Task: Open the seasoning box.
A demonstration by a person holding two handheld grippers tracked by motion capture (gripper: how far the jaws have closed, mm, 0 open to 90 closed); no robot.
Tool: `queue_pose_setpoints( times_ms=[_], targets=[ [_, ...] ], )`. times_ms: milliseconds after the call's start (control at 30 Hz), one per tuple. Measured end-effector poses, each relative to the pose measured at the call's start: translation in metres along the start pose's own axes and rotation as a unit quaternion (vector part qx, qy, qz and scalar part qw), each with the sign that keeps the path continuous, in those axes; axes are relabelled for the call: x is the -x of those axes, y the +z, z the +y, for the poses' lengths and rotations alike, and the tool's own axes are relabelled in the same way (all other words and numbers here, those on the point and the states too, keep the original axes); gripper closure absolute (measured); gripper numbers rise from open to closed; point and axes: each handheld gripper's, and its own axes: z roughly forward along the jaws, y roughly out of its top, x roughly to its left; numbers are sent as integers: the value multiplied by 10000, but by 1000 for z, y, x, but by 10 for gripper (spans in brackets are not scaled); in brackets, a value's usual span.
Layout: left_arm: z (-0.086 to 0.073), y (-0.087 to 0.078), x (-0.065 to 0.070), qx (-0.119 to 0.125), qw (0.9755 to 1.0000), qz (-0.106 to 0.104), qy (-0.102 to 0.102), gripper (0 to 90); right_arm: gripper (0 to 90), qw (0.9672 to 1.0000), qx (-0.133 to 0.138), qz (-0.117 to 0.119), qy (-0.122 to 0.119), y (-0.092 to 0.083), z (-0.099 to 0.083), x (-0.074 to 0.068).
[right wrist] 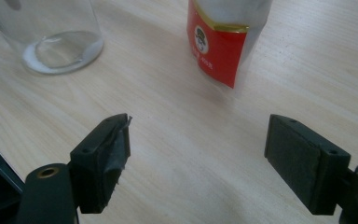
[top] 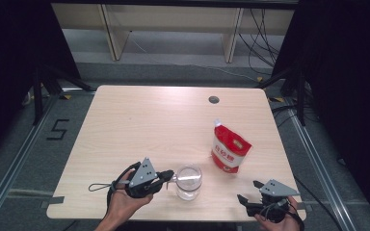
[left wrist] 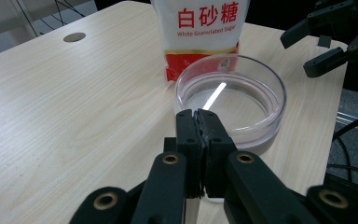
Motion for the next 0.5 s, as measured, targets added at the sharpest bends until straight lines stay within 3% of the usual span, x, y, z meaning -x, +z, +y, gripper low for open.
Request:
queue_pose_setpoints(
  times_ms=[33, 67, 133, 300, 333, 367, 400, 500],
  targets=[
    [0, 0, 0, 0, 10000, 0, 0, 876, 238, 10000, 0, 0, 0, 0, 0, 0],
    [0, 0, 0, -3, 10000, -3, 3, 877, 247, 9996, 144, 11, -255, 1, 1, 3],
    [0, 0, 0, -5, 10000, -5, 8, 877, 254, 9998, 94, 74, -176, 1, 1, 2],
    [-1, 0, 0, -4, 10000, -3, 16, 880, 322, 9995, 123, 116, -250, 0, 2, -1],
    [-1, 0, 0, -7, 10000, -2, 23, 880, 393, 9987, 286, 177, -384, 0, 3, -1],
    [-1, 0, 0, -8, 10000, -2, 0, 880, 425, 9989, 270, 226, -316, -1, 3, -4],
    [-1, 0, 0, -5, 10000, -6, -47, 880, 435, 9978, 304, 296, -510, -1, 4, -4],
    [-1, 0, 0, -7, 10000, -8, -25, 881, 474, 9972, 315, 327, -588, -1, 5, -10]
  ],
)
